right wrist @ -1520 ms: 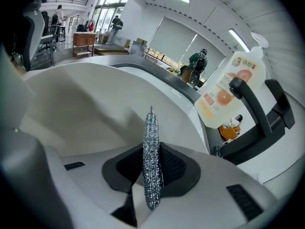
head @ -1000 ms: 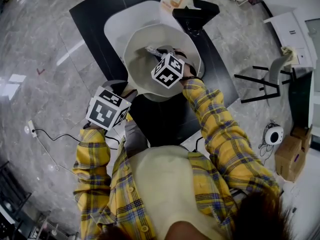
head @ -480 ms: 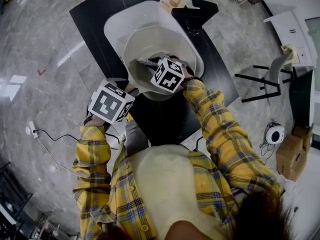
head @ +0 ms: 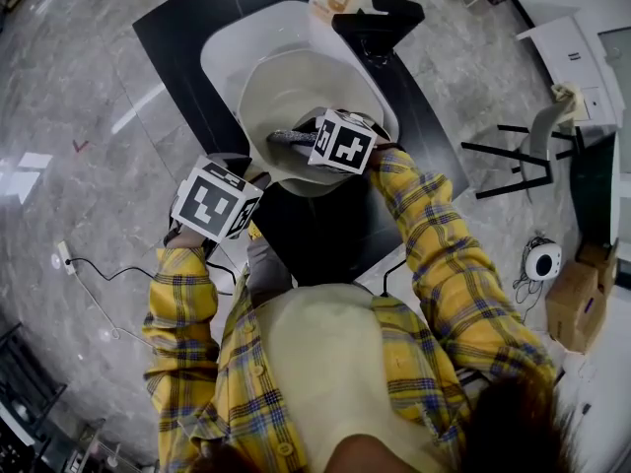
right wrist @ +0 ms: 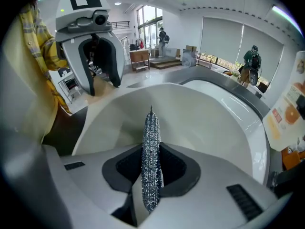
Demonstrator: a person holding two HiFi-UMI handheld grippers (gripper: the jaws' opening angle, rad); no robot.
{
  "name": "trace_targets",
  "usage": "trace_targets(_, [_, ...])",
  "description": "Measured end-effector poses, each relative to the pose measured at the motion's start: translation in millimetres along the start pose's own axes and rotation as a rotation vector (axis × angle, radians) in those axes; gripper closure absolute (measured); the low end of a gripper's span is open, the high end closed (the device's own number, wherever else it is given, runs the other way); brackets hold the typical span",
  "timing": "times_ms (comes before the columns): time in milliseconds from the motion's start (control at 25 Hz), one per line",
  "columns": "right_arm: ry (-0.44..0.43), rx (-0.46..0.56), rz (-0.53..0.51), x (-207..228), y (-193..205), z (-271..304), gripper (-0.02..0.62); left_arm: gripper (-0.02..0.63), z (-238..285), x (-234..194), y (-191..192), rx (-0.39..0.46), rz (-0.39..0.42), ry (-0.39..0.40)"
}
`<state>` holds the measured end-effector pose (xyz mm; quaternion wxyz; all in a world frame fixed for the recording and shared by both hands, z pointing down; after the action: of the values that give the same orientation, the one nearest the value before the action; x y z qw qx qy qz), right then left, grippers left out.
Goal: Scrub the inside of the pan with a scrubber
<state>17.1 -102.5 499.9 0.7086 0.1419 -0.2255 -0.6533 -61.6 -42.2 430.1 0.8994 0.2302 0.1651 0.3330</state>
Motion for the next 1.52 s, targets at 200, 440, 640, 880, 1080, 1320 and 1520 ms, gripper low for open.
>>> trace_targets(200, [-0.016, 0.023, 0.015, -1.2, 6.5, -14.7, 0.512, 0.442, 0.8, 1.3, 0.4, 0.012, 0.0, 0.002])
trace_targets(440, [0.218, 0.033, 0.086, 41.1, 20.2, -39.5, 0.512, 0.442, 0.7, 3.1, 0.6, 0.017, -0.002, 0.006])
trace_targets(640, [0.42, -0.048, 0.136, 72.1, 40.8, -47.1, 0.512, 0.443, 0.2, 3.2, 1.3, 0.019, -0.011, 0.024])
trace_targets(880, [0.503, -0.076, 0.234, 87.7, 56.7, -40.9, 0.512, 0.445, -0.3, 2.7, 1.8, 0.028, -0.037, 0.047])
trace_targets(1080, [0.499, -0.073, 0.3, 91.8, 57.4, -32.4, 0.512, 0.46, -0.4, 4.1, 0.0, 0.016, -0.025, 0.058])
trace_targets(1320, [0.49, -0.042, 0.391, 92.9, 55.4, -25.0, 0.512, 0.465, -0.7, 4.5, 0.3, 0.019, -0.023, 0.061])
trace_targets(1520, [0.451, -0.014, 0.482, 88.1, 56.4, -17.6, 0.512, 0.465, 0.1, 3.9, 0.0, 0.015, -0.035, 0.073])
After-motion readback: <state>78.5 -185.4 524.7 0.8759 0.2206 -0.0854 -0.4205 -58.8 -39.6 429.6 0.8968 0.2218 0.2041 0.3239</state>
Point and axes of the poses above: the fingertips, and each gripper's own axes: z forward along the fingers, x to its right, y out of its underside, the point moved 3 cm from there along -z, backward along the fingers, and after that the axes turned 7 degrees about -y, right-handed, at the moved point
